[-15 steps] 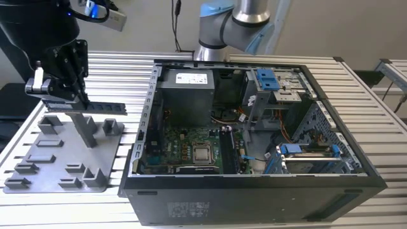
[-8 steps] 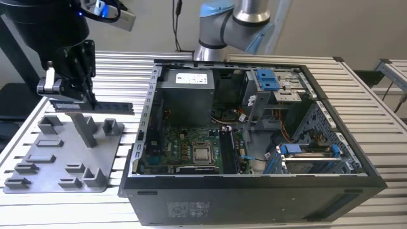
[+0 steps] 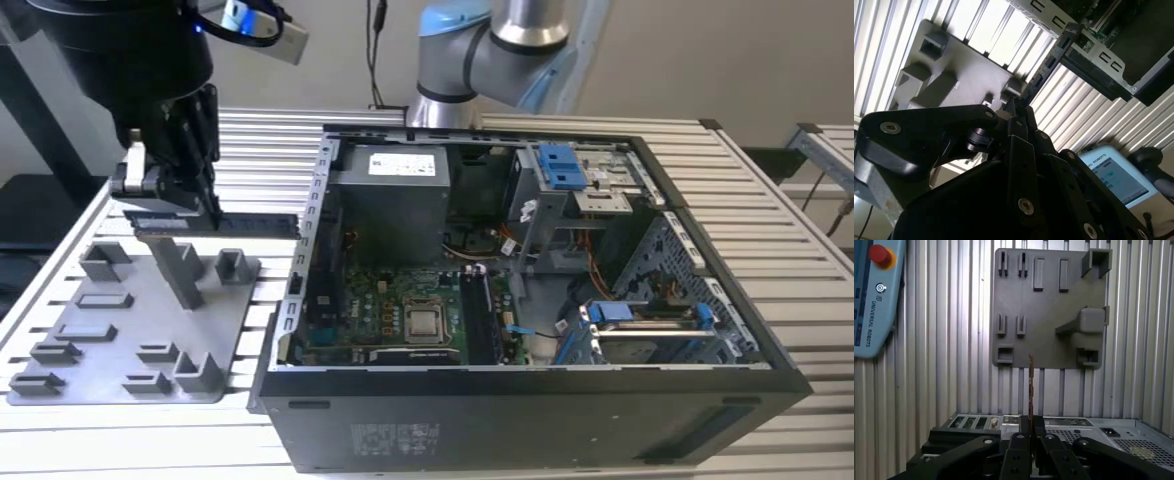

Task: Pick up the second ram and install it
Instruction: 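Pick up the second ram and move it above second insertion slot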

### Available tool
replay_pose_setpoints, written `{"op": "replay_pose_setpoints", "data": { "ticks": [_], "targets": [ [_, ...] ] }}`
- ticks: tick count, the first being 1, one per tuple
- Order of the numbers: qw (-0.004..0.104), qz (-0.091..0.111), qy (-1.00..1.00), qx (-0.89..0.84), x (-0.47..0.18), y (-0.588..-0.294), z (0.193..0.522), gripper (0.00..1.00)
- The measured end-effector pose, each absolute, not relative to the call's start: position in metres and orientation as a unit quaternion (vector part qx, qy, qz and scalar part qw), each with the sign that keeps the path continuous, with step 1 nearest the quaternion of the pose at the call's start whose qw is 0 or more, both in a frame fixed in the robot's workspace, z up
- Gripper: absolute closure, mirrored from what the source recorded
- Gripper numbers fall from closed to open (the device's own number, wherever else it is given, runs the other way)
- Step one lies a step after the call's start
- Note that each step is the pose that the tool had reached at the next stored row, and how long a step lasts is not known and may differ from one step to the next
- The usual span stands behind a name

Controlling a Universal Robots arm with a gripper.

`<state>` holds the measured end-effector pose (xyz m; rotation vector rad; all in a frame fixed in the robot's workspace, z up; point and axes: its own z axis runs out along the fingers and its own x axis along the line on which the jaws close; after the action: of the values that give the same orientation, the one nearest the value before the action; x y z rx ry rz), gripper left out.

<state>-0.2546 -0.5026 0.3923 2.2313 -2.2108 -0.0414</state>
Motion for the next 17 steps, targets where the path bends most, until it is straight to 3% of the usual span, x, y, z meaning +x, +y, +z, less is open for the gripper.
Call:
{"op": "replay_pose_setpoints", "data": {
  "ticks": [17],
  "targets": [
    [0.0,-0.014,-0.696,0.718,-0.206,-0.503,0.392,0.86]
  ]
}}
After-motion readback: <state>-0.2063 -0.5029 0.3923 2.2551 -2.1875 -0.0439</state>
